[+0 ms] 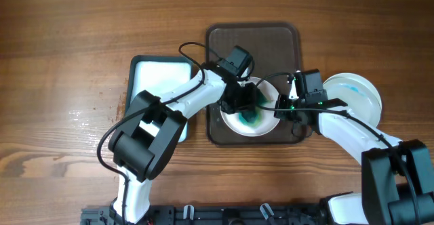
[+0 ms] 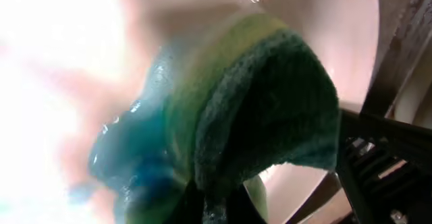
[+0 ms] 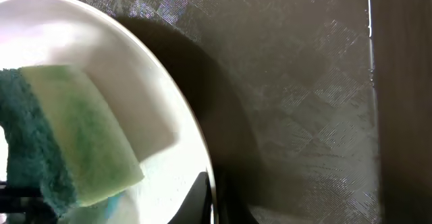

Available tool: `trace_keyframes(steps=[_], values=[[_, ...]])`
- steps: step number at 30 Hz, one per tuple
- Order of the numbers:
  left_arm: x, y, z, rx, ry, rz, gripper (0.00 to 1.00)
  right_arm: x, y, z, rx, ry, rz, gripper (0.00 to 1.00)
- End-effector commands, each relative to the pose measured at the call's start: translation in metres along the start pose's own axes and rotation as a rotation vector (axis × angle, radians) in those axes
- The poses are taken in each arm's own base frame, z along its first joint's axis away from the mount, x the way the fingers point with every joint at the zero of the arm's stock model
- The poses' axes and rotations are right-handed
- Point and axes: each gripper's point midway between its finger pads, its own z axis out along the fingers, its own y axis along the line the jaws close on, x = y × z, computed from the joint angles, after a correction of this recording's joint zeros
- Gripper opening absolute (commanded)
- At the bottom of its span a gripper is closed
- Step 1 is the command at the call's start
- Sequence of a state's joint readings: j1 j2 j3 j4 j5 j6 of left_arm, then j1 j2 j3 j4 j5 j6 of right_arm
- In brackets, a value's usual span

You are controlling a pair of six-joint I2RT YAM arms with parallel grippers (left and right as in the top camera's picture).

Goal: Clean dirty plates on tray and stack at the side
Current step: 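Grasp the sponge with the left gripper and scrub the last plate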

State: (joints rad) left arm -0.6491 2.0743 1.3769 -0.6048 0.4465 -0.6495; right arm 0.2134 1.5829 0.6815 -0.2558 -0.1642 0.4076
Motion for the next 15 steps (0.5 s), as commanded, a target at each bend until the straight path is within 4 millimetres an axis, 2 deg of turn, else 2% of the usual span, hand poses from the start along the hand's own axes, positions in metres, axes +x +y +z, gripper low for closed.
trace_keyframes(steps=[1, 3, 5, 6, 8, 9, 10, 11, 12, 13, 15], values=[[-0.019, 0.098, -0.001, -0.506, -0.174, -0.038, 0.04, 0.026, -0.018, 0.012, 0.067, 0.081, 0.024, 0.04], [-0.026, 0.133, -0.023, -0.732, -0.24, 0.004, 0.04, 0.028, -0.019, 0.011, 0.072, 0.093, 0.026, 0.04], [-0.03, 0.15, -0.044, -0.873, -0.289, 0.023, 0.04, 0.03, -0.02, 0.011, 0.075, 0.099, 0.027, 0.04], [-0.028, 0.153, -0.049, -0.901, -0.285, 0.025, 0.04, 0.031, -0.02, 0.011, 0.077, 0.104, 0.029, 0.04], [-0.027, 0.138, -0.06, -0.867, -0.274, -0.011, 0.04, 0.033, -0.021, 0.011, 0.08, 0.111, 0.029, 0.04], [-0.025, 0.111, -0.068, -0.755, -0.251, -0.033, 0.04, 0.035, -0.022, 0.01, 0.083, 0.118, 0.031, 0.04], [-0.023, 0.093, -0.072, -0.669, -0.239, -0.044, 0.04, 0.036, -0.022, 0.01, 0.085, 0.121, 0.031, 0.04], [-0.019, 0.065, -0.085, -0.521, -0.223, -0.057, 0.04, 0.036, -0.022, 0.01, 0.086, 0.125, 0.031, 0.04], [-0.015, 0.045, -0.101, -0.411, -0.22, -0.061, 0.04, 0.036, -0.022, 0.01, 0.087, 0.124, 0.031, 0.04], [-0.012, 0.03, -0.125, -0.317, -0.235, -0.064, 0.04, 0.036, -0.022, 0.01, 0.086, 0.124, 0.032, 0.04], [-0.013, 0.032, -0.178, -0.264, -0.313, -0.072, 0.04, 0.036, -0.022, 0.01, 0.086, 0.124, 0.031, 0.04]])
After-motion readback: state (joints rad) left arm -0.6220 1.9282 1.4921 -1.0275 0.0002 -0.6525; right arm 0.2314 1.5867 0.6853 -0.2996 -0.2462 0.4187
